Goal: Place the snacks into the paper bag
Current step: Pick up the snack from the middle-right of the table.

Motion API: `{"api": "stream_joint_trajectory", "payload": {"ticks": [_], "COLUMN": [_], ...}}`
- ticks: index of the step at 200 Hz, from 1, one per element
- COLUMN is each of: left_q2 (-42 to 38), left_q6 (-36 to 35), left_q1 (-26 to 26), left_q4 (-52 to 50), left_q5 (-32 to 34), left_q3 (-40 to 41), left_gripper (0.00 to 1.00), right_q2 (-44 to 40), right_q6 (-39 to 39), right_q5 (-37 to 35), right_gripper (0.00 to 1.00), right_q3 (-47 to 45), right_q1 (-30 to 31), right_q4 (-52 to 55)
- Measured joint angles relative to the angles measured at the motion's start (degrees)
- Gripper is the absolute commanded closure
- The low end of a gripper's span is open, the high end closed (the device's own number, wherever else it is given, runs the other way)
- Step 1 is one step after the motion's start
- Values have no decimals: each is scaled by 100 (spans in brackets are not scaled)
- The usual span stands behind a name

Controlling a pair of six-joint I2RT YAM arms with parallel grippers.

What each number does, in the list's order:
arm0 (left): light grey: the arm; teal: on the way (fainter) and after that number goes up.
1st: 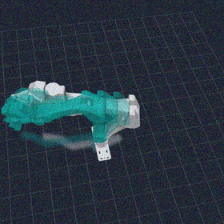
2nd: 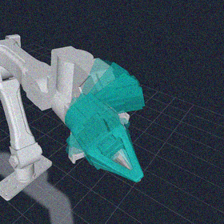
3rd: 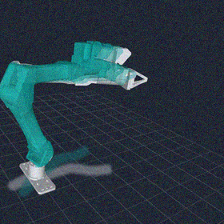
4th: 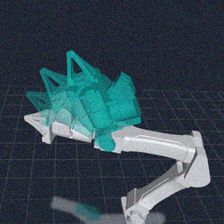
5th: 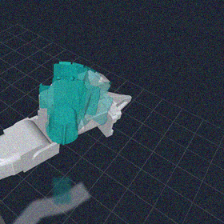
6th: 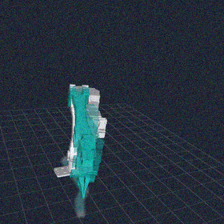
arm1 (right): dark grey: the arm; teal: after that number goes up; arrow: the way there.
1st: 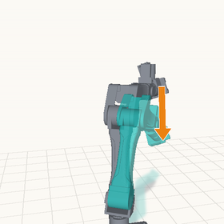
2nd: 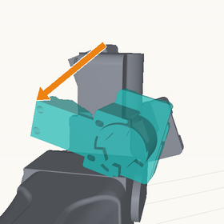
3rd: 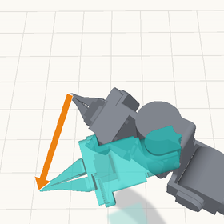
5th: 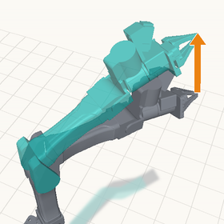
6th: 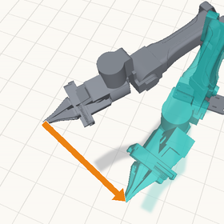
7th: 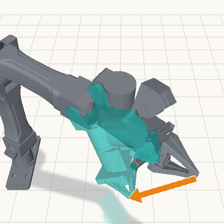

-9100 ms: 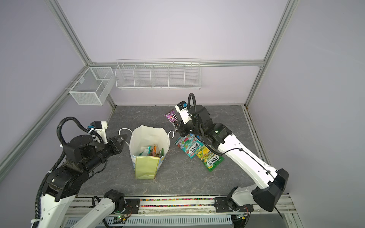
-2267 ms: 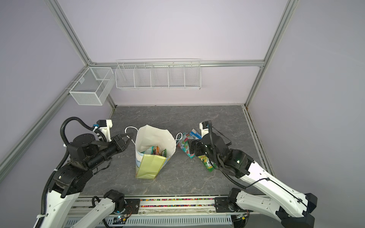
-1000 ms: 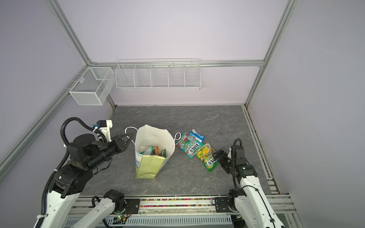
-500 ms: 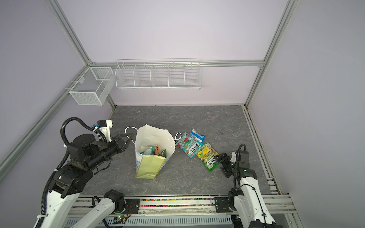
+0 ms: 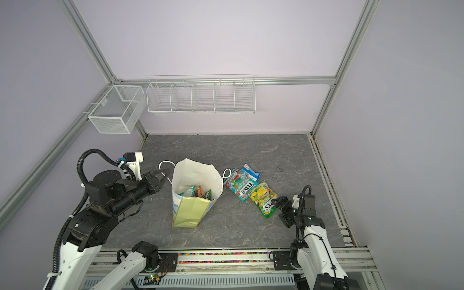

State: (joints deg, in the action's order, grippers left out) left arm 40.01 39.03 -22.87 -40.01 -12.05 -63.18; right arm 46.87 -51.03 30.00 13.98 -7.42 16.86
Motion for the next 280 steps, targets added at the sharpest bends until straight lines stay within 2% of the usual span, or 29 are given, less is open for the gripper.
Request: {"api": "stream_joint_trajectory", "payload": {"ticks": [54,86,119,166,257,280], "left_q2": [0,-4,-13,-22,-26,-24], "left_q6": [0,0,0,4,4,7], "left_q1": [0,0,0,0,0,0], "left_q4": [48,61,61,74,76,76], "left_q5": [0,0,0,0,0,0], "left_q3": [46,46,48,74,74,74], "left_gripper": [100,100,100,100,100,100], "right_q2": [463,872,1132,1169,1167,1143], "right_q6": [2,13,28,76,271,382], "right_q5": [302,501,566,341,-17,-55], "right_gripper": [0,8,21,43,94,94], "right_q3": [-83,-140,-214,-229,-269,-262], "right_q1": [-4,-4,-7,-11,-9,2], "right_q4": [-835,-1447,-1821,-1718,-1255,-1180]}}
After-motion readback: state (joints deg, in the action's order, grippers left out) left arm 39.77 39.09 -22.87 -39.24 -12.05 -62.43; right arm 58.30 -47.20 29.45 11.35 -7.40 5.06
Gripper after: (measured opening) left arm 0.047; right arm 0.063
